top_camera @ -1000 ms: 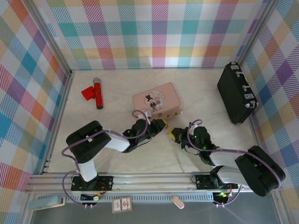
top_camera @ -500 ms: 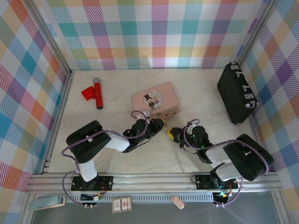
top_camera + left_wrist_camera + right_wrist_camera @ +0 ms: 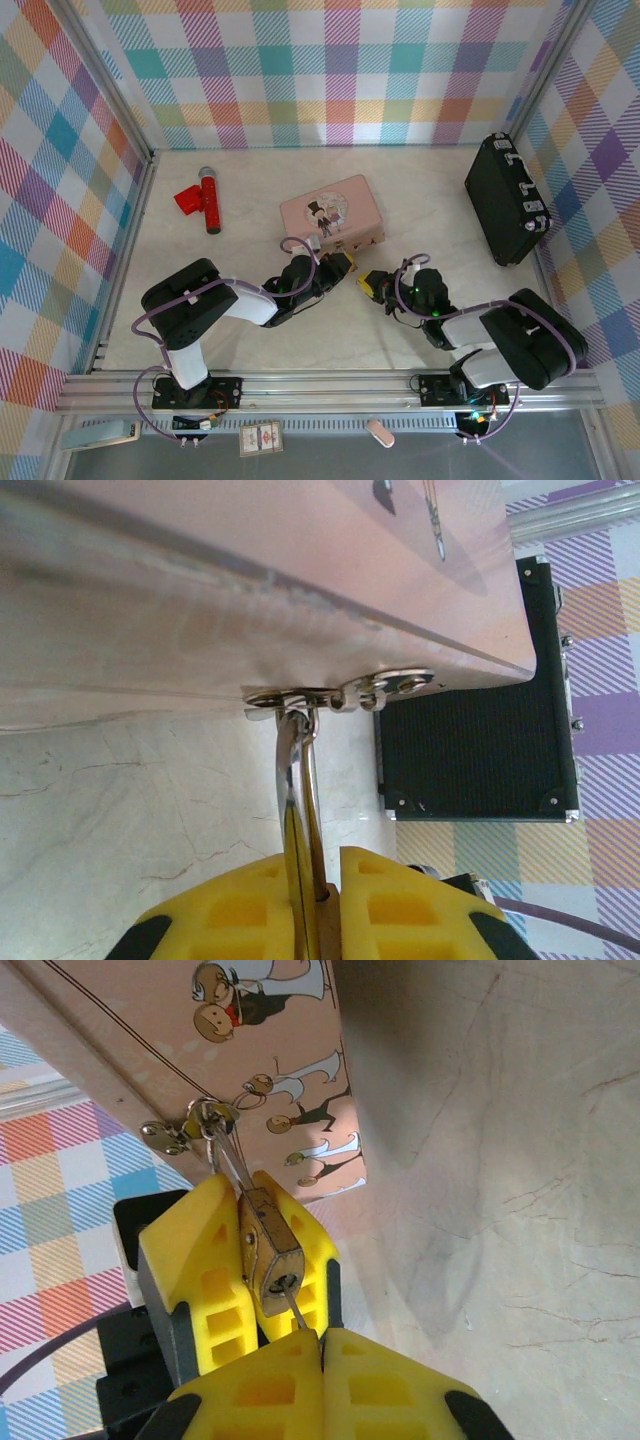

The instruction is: Unlock the padlock with the key

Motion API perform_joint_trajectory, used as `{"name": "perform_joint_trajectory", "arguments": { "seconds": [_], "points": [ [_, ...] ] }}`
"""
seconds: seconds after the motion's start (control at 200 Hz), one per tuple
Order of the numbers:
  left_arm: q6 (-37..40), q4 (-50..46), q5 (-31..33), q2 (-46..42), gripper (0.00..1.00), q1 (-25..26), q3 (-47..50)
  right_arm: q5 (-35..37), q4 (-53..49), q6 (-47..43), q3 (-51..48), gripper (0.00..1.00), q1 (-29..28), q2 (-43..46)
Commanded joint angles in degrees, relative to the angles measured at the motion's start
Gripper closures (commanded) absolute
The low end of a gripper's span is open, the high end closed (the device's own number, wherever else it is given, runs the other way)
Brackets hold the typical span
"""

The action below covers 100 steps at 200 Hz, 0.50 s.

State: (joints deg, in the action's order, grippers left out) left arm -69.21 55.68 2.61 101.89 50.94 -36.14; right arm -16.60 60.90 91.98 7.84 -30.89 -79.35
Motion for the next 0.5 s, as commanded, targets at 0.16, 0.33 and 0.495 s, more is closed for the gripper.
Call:
{"name": "perform_joint_trajectory", "arguments": {
  "seconds": [0.16, 0.33, 0.495],
  "points": [
    [-1.4, 12.2, -6.3, -3.4, 1.0, 2.8, -1.7, 1.4, -2.7, -1.8, 3.6, 1.0, 1.4, 2.6],
    [-1.2, 11.9, -6.3, -3.4, 1.0, 3.2, -2.5, 1.0, -1.4, -1.4, 3.7, 1.0, 0.7, 1.4],
    [-0.8, 11.1, -6.3, -3.2, 1.0, 3.5, -3.1, 1.6, 0.2, -0.8, 4.3, 1.0, -1.4, 0.1]
  ]
}}
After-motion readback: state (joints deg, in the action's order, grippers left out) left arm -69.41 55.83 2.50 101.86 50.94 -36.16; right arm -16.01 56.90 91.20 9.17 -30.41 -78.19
